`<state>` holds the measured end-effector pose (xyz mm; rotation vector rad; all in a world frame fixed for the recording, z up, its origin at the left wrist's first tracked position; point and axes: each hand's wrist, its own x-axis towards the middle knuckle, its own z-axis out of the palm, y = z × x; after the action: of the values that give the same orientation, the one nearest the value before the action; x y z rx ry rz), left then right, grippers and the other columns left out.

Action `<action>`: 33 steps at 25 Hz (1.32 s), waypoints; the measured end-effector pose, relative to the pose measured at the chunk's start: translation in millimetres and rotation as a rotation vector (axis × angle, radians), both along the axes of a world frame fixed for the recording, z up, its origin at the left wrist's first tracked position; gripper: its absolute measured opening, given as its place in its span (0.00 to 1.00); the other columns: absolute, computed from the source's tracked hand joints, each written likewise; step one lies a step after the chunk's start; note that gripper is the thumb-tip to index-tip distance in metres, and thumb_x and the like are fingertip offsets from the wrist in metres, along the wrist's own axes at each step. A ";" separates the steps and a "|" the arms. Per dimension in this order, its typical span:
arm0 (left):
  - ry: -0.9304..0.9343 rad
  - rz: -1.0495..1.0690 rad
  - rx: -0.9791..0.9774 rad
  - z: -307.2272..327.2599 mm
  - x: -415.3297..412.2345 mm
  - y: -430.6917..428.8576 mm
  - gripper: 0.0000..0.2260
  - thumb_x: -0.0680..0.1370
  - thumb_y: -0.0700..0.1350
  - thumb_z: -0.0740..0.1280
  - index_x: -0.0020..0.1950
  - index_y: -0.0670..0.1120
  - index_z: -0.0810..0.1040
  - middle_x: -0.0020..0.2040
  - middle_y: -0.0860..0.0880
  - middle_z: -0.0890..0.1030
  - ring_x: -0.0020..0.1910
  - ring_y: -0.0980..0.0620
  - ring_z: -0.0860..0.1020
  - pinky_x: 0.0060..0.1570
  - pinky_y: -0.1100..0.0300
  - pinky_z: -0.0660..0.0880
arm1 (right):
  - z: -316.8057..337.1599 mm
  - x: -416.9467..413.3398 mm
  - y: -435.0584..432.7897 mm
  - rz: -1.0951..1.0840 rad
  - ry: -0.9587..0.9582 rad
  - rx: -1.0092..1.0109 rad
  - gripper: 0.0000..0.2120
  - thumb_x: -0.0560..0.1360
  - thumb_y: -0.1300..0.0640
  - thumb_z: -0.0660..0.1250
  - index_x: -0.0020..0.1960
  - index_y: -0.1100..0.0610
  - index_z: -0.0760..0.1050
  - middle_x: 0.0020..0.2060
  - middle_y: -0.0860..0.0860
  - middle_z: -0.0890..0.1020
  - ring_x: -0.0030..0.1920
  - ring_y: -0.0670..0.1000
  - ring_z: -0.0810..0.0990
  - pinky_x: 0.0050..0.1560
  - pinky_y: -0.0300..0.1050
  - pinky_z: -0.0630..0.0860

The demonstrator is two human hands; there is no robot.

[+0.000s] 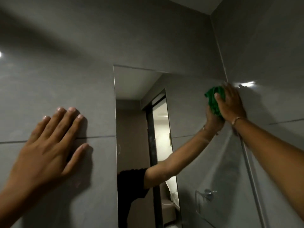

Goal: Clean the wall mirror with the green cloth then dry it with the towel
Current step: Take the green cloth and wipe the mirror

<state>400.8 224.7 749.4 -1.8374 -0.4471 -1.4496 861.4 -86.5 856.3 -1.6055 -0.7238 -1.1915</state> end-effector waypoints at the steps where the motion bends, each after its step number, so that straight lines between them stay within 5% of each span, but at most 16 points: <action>1: -0.007 -0.014 -0.006 0.1 0.0 -1.5 0.35 0.77 0.61 0.54 0.80 0.45 0.58 0.82 0.44 0.56 0.82 0.45 0.49 0.80 0.43 0.50 | -35.7 -1.1 0.7 -0.019 -0.022 -0.031 0.33 0.76 0.35 0.47 0.78 0.48 0.57 0.78 0.52 0.59 0.79 0.55 0.55 0.78 0.56 0.52; 7: 0.019 -0.014 -0.050 -0.9 -0.9 -8.5 0.34 0.78 0.61 0.53 0.80 0.44 0.57 0.82 0.42 0.56 0.82 0.42 0.50 0.80 0.43 0.48 | -327.1 -52.9 7.0 -0.033 0.109 -0.103 0.30 0.78 0.39 0.51 0.77 0.47 0.57 0.77 0.56 0.62 0.76 0.61 0.59 0.73 0.65 0.60; 11: 0.038 0.028 -0.097 2.3 -4.0 -12.9 0.35 0.79 0.62 0.51 0.81 0.46 0.52 0.83 0.44 0.51 0.82 0.44 0.45 0.80 0.47 0.42 | -406.7 -135.7 56.3 0.006 0.133 0.003 0.29 0.78 0.35 0.49 0.77 0.41 0.56 0.75 0.58 0.65 0.77 0.61 0.58 0.74 0.59 0.59; 14: 0.025 0.037 -0.076 2.0 -7.6 -17.7 0.34 0.79 0.61 0.52 0.80 0.44 0.55 0.82 0.42 0.54 0.82 0.43 0.49 0.81 0.48 0.44 | -410.3 -200.6 116.9 -0.120 -0.252 -0.088 0.23 0.79 0.43 0.52 0.68 0.53 0.70 0.72 0.55 0.71 0.77 0.56 0.62 0.74 0.54 0.62; 17: 0.028 0.053 -0.060 2.4 -7.9 -19.7 0.34 0.79 0.61 0.51 0.80 0.43 0.56 0.82 0.41 0.55 0.82 0.42 0.50 0.80 0.45 0.47 | -355.2 -242.4 139.2 0.006 -0.349 -0.143 0.24 0.75 0.43 0.61 0.70 0.47 0.71 0.76 0.51 0.67 0.75 0.60 0.65 0.70 0.57 0.66; 20: 0.027 0.069 -0.058 1.9 -7.3 -19.3 0.34 0.79 0.61 0.49 0.80 0.43 0.55 0.82 0.41 0.54 0.82 0.43 0.50 0.80 0.44 0.49 | -226.5 -247.2 142.0 0.109 -0.367 -0.127 0.31 0.75 0.42 0.61 0.77 0.41 0.59 0.79 0.48 0.60 0.80 0.56 0.52 0.75 0.60 0.57; 24: 0.012 0.064 -0.040 1.3 -6.8 -17.8 0.33 0.80 0.61 0.49 0.80 0.43 0.57 0.81 0.41 0.56 0.82 0.42 0.52 0.80 0.43 0.52 | -9.8 -221.1 136.5 0.080 -0.331 -0.008 0.28 0.76 0.40 0.56 0.75 0.44 0.63 0.77 0.51 0.63 0.79 0.57 0.53 0.76 0.60 0.54; 26: 0.016 0.064 -0.027 2.1 -6.8 -18.2 0.33 0.80 0.60 0.50 0.79 0.42 0.58 0.81 0.41 0.58 0.81 0.41 0.53 0.79 0.43 0.52 | 47.5 -209.9 132.5 0.041 -0.261 -0.010 0.29 0.75 0.39 0.54 0.75 0.45 0.63 0.77 0.52 0.63 0.79 0.59 0.53 0.75 0.61 0.54; 29: 0.022 0.064 -0.039 0.9 -7.7 -17.7 0.33 0.80 0.61 0.49 0.80 0.43 0.56 0.81 0.41 0.56 0.81 0.42 0.52 0.79 0.43 0.53 | 16.6 -214.0 128.5 -0.010 -0.314 -0.042 0.28 0.78 0.40 0.55 0.76 0.45 0.60 0.78 0.51 0.60 0.79 0.58 0.51 0.75 0.63 0.55; 33: 0.026 0.044 -0.049 -1.6 -8.8 -18.7 0.33 0.80 0.61 0.48 0.80 0.42 0.57 0.81 0.40 0.57 0.81 0.41 0.53 0.79 0.43 0.53 | -232.6 -252.6 131.3 0.016 -0.394 -0.181 0.27 0.79 0.43 0.57 0.76 0.49 0.63 0.77 0.53 0.63 0.80 0.57 0.51 0.74 0.60 0.61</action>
<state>392.0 206.0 747.8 -1.8713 -0.5111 -1.3944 608.8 44.8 623.7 -1.5196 -1.1196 -1.4852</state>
